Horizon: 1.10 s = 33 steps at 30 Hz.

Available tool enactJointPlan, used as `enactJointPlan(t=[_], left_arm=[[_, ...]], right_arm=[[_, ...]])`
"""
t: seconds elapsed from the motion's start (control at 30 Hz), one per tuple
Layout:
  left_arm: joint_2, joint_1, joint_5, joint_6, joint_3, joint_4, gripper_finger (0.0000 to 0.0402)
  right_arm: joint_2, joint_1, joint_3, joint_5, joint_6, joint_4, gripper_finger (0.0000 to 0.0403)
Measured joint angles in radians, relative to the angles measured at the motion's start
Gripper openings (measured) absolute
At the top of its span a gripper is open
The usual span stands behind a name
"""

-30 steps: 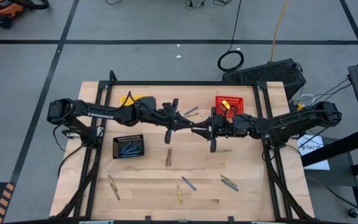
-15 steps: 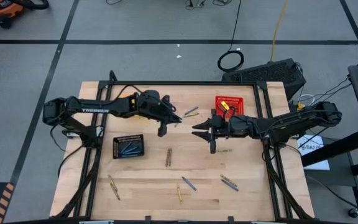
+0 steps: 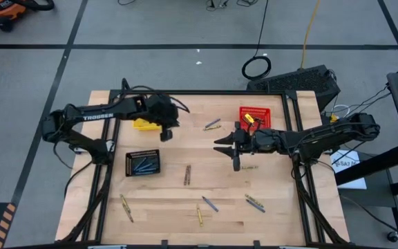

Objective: Sort crayons
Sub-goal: Put the green crayon into the yellow bin

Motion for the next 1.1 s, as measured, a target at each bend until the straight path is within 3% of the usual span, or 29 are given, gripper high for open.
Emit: enactJointPlan(t=[0.1,0.3,0.8,1.1], left_arm=[[-0.016,0.037,-0.027,0.021,0.000,-0.095,0.0008],[-0.017,0.108,-0.183,0.054,0.000,-0.263,0.0008],[-0.017,0.232,-0.197,0.124,-0.073,-0.373,0.0011],[-0.017,0.237,-0.200,0.124,-0.082,-0.356,0.0059]], right_arm=[[0.000,-0.001,0.000,0.001,-0.004,-0.008,0.0100],[0.000,-0.001,0.000,0.004,-0.003,-0.025,0.0100],[0.000,-0.001,0.000,0.005,0.052,-0.037,0.0100],[0.000,-0.001,0.000,0.005,0.052,-0.032,0.0100]])
